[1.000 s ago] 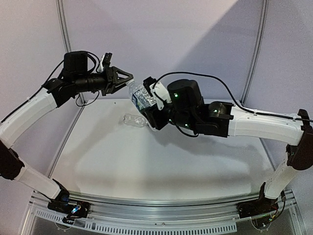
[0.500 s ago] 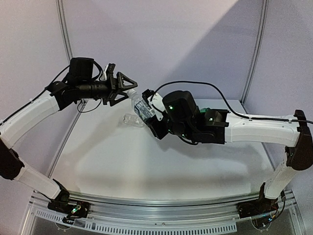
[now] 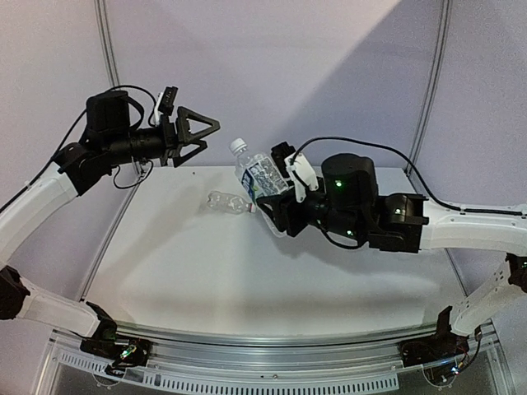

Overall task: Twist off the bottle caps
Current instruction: Unscrew the bottle cap from the plastic bottle.

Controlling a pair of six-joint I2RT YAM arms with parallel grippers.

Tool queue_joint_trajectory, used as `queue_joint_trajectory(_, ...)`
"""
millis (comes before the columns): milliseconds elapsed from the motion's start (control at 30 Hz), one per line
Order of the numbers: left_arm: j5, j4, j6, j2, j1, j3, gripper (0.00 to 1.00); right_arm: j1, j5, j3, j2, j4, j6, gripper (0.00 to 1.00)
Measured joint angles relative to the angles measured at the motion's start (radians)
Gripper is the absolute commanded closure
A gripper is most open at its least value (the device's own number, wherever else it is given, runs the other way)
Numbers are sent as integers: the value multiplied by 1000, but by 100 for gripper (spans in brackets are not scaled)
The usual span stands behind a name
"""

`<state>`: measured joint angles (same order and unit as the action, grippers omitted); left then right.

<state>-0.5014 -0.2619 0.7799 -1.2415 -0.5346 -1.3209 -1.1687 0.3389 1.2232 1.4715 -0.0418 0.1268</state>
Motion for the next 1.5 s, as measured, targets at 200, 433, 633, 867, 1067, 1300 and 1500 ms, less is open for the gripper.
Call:
queue_joint_trajectory(200,-137,116,-53,29,6,3,2,14,-175,-97,-105,119,65,100)
queue_joint_trajectory(433,-285,262,-52,31,6,19,5,20,-318,-100,-120,206,128,100)
queue_joint_trajectory(633,-353,348,-34,26,4,58,16,20,-388,-99,-119,216,157,100)
queue_joint_trajectory(867,-381,386,-24,8,-4,58,27,20,-426,-82,-109,216,166,100)
queue_joint_trajectory(1067,-391,399,-27,-9,-10,58,33,20,-434,-67,-97,216,169,100)
queue_joint_trajectory(1300,-412,408,-24,-33,-17,58,54,20,-444,-51,-79,214,170,100)
queue_joint_trajectory(1500,-426,426,-26,-52,-21,53,84,26,-442,-50,-63,206,176,100)
